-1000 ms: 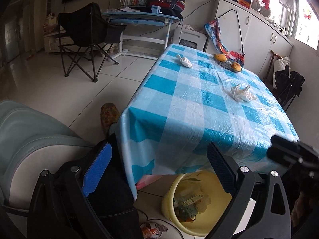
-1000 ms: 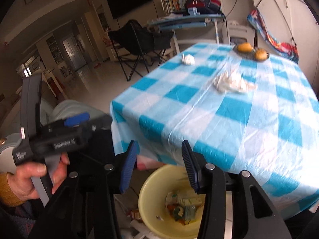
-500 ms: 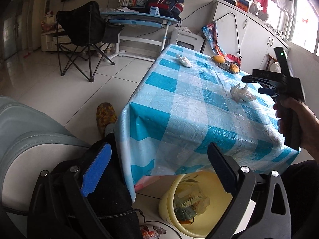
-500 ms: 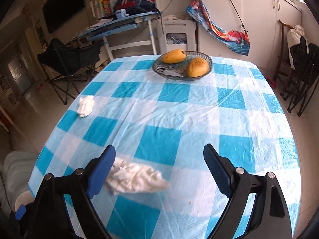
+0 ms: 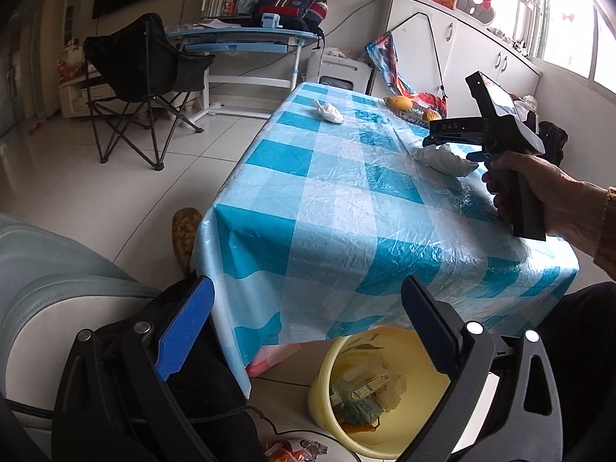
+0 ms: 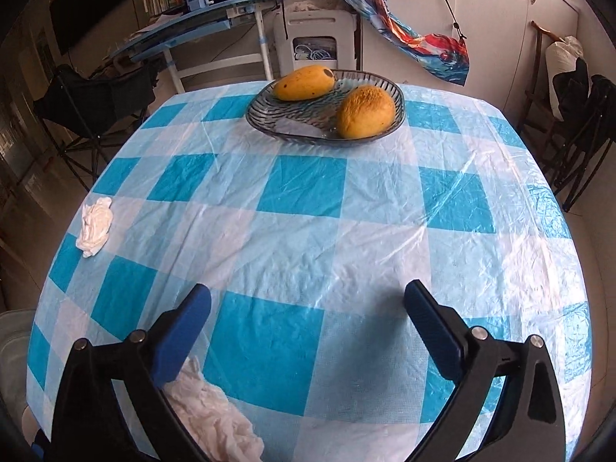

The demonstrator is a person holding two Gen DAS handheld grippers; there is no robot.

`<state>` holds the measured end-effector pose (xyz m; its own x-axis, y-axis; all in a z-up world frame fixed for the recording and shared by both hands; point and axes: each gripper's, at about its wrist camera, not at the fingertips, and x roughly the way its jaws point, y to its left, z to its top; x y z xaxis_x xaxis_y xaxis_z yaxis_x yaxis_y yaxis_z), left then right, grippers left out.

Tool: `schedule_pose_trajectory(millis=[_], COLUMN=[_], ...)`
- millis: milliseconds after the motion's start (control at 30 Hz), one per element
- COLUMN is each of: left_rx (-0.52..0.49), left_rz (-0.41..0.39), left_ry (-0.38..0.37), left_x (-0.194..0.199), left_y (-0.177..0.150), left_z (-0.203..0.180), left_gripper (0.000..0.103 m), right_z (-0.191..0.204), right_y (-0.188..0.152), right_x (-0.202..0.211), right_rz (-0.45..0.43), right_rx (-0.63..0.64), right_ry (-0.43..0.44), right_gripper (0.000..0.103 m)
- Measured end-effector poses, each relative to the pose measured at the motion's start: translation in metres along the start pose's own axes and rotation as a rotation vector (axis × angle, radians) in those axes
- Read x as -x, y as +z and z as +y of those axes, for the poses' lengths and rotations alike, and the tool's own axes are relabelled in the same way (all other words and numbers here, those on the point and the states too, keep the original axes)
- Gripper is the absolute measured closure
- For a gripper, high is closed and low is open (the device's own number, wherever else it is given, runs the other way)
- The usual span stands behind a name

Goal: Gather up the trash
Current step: 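Move the right tool to the white tissue on the table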

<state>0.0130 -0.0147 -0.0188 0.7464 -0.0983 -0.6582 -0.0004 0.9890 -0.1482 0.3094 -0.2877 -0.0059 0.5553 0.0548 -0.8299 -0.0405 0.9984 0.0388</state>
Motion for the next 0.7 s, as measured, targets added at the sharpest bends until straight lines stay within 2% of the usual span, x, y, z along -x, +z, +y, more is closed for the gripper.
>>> schedule_pose_trajectory(millis=[700], left_rx=[-0.012], left_rz=[0.068], left_ry=[-0.004], left_x=[-0.012], left_y=[-0.009], left_z=[-0.007], left_gripper=[0.008], right_z=[0.005], right_y=[0.0], right_x=[-0.002], right_rz=[0.006], right_rx=[0.021], right_ry=[-0.011], right_gripper=[0.006])
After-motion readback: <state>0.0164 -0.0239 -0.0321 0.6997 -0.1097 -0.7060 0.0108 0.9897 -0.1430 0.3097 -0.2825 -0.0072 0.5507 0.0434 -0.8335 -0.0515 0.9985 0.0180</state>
